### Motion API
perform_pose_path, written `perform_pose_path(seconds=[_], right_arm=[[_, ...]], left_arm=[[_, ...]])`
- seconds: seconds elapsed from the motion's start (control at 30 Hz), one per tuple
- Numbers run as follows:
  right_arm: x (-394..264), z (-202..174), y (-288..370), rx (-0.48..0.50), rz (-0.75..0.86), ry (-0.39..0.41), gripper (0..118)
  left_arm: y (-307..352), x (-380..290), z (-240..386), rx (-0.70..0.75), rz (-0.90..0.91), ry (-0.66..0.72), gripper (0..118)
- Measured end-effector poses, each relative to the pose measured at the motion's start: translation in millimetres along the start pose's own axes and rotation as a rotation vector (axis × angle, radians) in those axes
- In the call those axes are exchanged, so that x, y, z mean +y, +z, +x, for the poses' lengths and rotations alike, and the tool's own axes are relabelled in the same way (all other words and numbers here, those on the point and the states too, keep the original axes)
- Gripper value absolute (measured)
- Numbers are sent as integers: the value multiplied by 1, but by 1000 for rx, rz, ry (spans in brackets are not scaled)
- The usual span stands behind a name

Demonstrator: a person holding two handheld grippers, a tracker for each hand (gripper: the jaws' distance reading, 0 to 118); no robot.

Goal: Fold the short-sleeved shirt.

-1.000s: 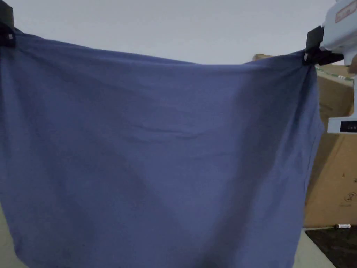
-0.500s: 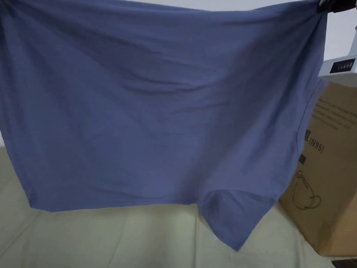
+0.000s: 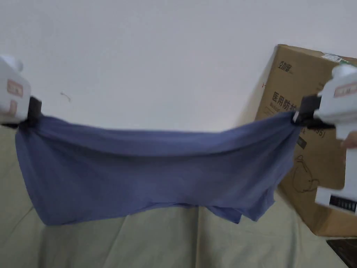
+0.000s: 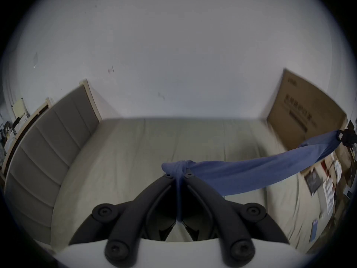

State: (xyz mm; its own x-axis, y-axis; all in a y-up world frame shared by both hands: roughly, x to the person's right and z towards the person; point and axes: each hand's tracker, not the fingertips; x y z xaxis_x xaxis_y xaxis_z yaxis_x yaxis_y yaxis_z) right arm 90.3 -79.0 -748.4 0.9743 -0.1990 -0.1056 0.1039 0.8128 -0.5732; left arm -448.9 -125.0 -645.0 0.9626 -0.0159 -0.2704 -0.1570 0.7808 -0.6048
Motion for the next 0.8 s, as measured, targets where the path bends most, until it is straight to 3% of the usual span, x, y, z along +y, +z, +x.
perform_pose_path(seconds=[0.1,0.2,0.33,0.47,0.63,0.8], right_arm=[[-60,16,-1,-11,-148,30,1],[-125,21,13,-24,-233,36,1],[-200,40,28,10,-332,-62,1],[-258,55,56,-3,-379,-52,1],[-304,79,122,20,-360,-105,1],[-351,98,194,-9,-365,-83,1]], left_arm=[[2,-58,-1,-22,-74,38,2],[6,-111,-9,-83,-138,188,2],[24,-176,-17,-100,-219,285,2],[57,-229,-28,-97,-260,287,2],[119,-284,-45,-102,-277,266,2],[170,-344,-55,-82,-313,233,2]])
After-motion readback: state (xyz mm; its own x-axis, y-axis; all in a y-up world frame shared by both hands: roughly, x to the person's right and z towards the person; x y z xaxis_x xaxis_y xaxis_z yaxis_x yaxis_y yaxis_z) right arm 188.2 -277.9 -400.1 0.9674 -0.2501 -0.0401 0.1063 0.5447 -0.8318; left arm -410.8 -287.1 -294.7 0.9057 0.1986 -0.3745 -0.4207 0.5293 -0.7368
